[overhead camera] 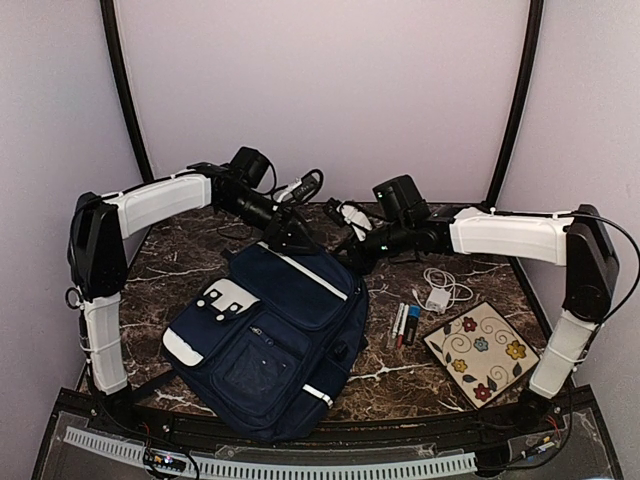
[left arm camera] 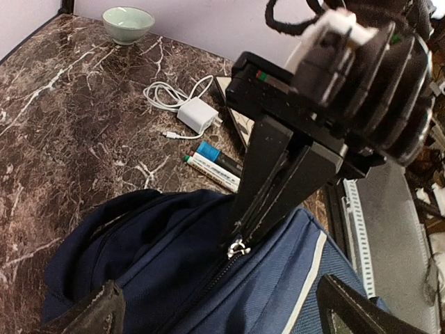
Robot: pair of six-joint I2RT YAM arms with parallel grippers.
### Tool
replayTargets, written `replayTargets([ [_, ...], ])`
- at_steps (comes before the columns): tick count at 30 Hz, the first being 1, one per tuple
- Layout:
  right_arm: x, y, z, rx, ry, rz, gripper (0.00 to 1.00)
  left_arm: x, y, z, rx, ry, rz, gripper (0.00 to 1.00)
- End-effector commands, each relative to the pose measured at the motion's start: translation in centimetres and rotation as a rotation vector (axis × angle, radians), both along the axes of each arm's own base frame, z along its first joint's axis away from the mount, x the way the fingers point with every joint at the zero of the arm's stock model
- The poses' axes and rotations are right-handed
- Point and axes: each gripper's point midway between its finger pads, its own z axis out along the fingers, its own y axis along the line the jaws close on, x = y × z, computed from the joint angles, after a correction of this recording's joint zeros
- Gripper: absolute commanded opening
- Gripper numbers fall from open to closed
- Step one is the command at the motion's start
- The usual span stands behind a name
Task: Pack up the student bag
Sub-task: Hold the upper front pocket of the student bag, then unzip the upper front pocket of the student bag.
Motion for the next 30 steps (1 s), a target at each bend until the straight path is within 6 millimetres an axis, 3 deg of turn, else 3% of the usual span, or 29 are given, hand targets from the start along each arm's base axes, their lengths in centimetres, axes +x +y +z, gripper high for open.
replayTargets([
  [1, -1.3, 2.7, 5.2, 0.14, -0.087, 0.107, 0.0, -1.9, 0.1, -3.1, 0.1, -0.057, -0.064, 0.99],
  [3, -1.3, 2.7, 5.2, 0.138, -0.085, 0.107, 0.0, -1.4, 0.2, -4.0, 0.122, -0.081, -0.048, 0.97],
  [11, -1.3, 2.3, 5.4, 0.128, -0.095, 0.097, 0.0, -0.4, -0.3, -4.6, 0.155, -0.169, -0.027, 0.75],
  [15, -1.5, 2.0, 5.6, 0.125, -0.099, 0.095, 0.0, -0.6, -0.6, -5.0, 0.195, -0.235, -0.046, 0.35],
  [17, -1.5, 1.5, 5.7, 0.118, -0.105, 0.083, 0.0, -0.9, -0.4, -4.7, 0.199, -0.243, -0.056, 0.06],
  [18, -1.5, 1.3, 5.6, 0.112, -0.103, 0.077, 0.0, -0.9, -0.3, -4.6, 0.202, -0.25, -0.05, 0.0],
  [24, -2.5, -1.7, 2.4, -0.003, -0.042, 0.008, 0.0, 0.1, 0.8, -2.2, 0.167, -0.386, 0.038, 0.0],
  [30, -6.2, -5.3, -0.3, -0.027, 0.037, -0.059, 0.0, 1.1, 2.9, 1.7, 0.063, -0.506, 0.133, 0.0],
])
